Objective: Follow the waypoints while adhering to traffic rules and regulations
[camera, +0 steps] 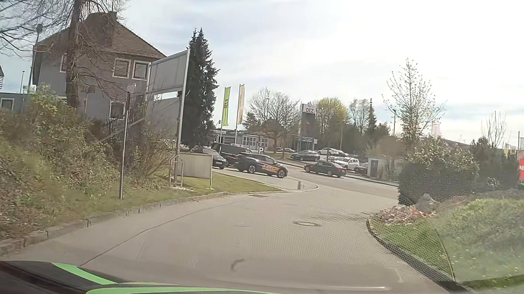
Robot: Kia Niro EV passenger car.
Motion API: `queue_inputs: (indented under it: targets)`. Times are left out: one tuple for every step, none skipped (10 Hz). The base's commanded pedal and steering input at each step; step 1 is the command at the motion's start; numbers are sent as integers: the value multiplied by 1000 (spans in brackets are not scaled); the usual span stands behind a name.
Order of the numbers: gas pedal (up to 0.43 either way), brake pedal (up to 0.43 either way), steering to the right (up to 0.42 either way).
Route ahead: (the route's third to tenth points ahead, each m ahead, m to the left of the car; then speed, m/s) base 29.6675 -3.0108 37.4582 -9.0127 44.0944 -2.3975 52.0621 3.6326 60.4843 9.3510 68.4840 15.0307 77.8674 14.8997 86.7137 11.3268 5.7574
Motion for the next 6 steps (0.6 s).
queue_inputs:
  targets:
    - [138,0,-8]
    - [138,0,5]
    - [138,0,15]
    - [138,0,21]
    - [138,0,28]
    - [130,0,36]
